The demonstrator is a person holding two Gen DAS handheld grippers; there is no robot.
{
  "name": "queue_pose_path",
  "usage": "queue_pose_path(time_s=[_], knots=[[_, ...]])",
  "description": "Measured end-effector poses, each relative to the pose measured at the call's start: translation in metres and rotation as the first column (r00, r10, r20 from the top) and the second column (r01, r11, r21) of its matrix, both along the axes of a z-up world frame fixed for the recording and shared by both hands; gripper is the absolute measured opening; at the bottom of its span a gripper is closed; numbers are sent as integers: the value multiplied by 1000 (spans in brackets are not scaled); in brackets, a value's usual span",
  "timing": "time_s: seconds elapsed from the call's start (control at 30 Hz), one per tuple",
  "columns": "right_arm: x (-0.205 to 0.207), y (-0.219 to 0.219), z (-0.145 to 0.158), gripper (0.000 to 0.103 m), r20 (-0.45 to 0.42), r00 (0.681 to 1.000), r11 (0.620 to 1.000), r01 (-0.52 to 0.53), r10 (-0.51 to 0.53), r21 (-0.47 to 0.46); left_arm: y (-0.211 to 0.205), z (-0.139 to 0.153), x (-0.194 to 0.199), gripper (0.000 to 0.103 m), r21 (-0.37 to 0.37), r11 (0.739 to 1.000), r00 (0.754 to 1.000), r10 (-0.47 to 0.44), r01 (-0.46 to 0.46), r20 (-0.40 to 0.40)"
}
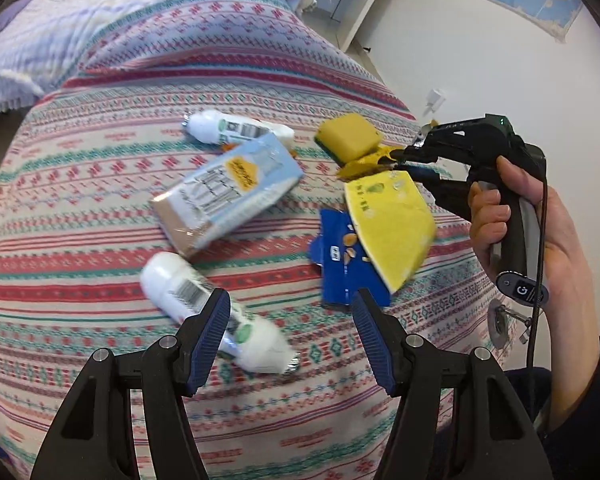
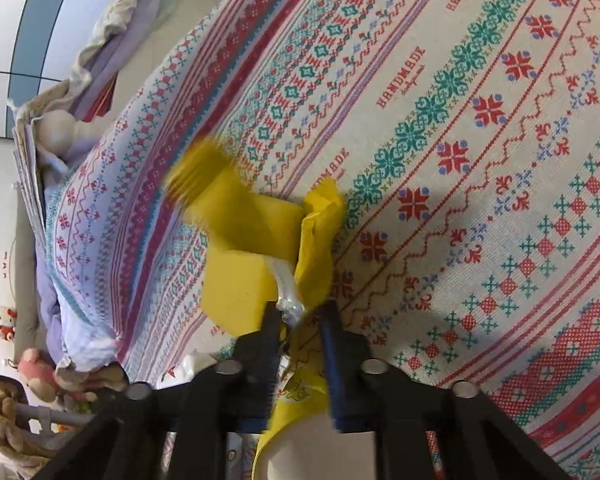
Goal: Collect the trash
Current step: 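Return to the bed and grasp the yellow snack wrapper with the right tool, then grasp the blue wrapper strip with the left tool while the right tool holds the yellow wrapper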
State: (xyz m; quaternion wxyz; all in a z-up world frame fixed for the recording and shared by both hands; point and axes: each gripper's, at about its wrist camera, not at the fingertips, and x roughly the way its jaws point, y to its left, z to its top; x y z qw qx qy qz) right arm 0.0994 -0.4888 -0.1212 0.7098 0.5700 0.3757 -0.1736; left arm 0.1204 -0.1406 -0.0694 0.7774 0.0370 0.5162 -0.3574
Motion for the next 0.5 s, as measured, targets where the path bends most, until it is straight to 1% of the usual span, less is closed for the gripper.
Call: queue_pose_path(time_s=[0.1,0.23,0.33,0.37,0.43,0.5], knots=[[-7,0,7,9,19,1000,1000,6,-6,-3,-7,-6,-2,66,-5,1000,1000,2,-3,-22],[-15,4,25,8,79,997,1000,21,-19,-23,-19,-12,-2,66,-30,1000,997,6,-8,-72],[-30,11,52,8,168,985,997,49,-37,-67,-33,-18,-4,66,-36,999,997,-10,7,-83],[-33,14,57,8,192,981,996,51,-37,-70,-38,-21,-4,66,-30,999,996,-18,15,-87],[-40,21,71,8,272,962,997,37,-18,-63,-49,-29,-4,66,-6,1000,995,-26,25,-98],[-44,26,77,8,299,954,998,16,6,-68,-58,-37,-2,66,0,1000,992,-25,26,-125]])
